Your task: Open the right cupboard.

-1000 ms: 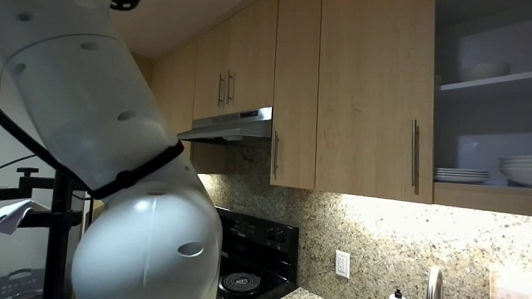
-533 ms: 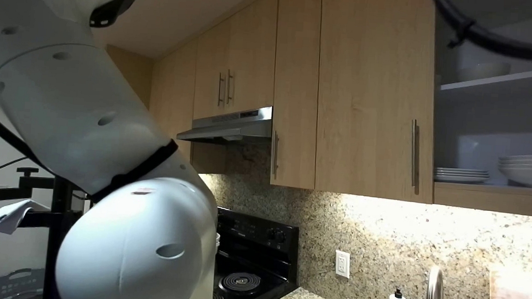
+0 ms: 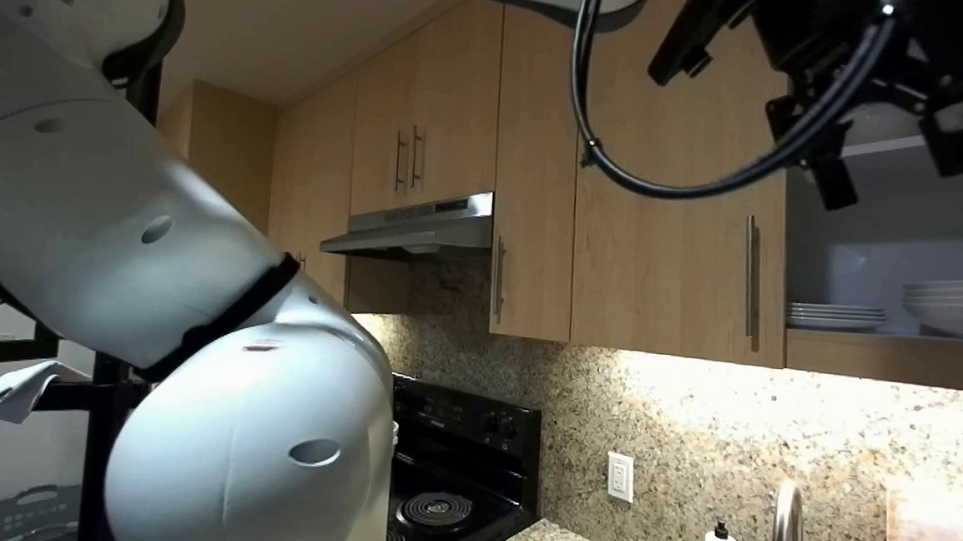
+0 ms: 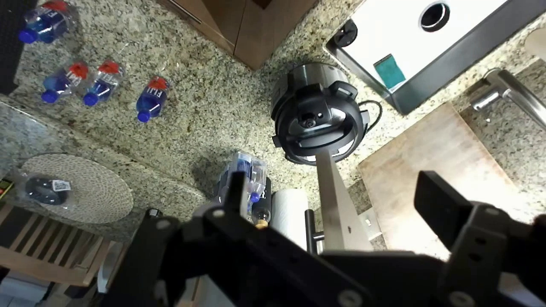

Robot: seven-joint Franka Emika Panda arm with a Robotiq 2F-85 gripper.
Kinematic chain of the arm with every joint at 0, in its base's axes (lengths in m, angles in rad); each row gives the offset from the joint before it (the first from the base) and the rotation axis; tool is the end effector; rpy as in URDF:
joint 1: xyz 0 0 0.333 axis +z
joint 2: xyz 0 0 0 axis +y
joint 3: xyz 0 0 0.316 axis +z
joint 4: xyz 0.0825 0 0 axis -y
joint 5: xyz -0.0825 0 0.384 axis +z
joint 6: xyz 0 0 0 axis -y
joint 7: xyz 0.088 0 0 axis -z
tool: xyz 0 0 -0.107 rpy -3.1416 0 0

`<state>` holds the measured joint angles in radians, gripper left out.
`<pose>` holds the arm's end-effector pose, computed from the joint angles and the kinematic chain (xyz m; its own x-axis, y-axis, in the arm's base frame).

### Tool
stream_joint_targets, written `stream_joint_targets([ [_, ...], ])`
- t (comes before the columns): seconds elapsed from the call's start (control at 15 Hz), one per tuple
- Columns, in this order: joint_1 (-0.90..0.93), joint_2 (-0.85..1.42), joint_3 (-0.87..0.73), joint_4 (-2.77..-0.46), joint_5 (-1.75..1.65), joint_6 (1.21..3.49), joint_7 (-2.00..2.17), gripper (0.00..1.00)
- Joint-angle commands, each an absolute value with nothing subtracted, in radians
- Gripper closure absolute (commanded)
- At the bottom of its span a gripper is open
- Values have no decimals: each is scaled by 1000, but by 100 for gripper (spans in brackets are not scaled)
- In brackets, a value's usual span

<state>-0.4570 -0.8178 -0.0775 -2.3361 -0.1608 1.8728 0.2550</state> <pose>0.2692 -0.1846 0.6413 0.6817 -0.6375 0.3591 -0.6868 -0.7267 0.0138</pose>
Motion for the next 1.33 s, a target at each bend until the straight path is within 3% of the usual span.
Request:
stream_joint_targets([
  [0.0, -417, -852, 7, -2329, -207, 1807, 360, 0],
  [0.67, -305, -500, 89, -2095, -213, 2097, 402, 0],
  [1.27, -268, -178, -4, -1809, -254, 2101, 397, 0],
])
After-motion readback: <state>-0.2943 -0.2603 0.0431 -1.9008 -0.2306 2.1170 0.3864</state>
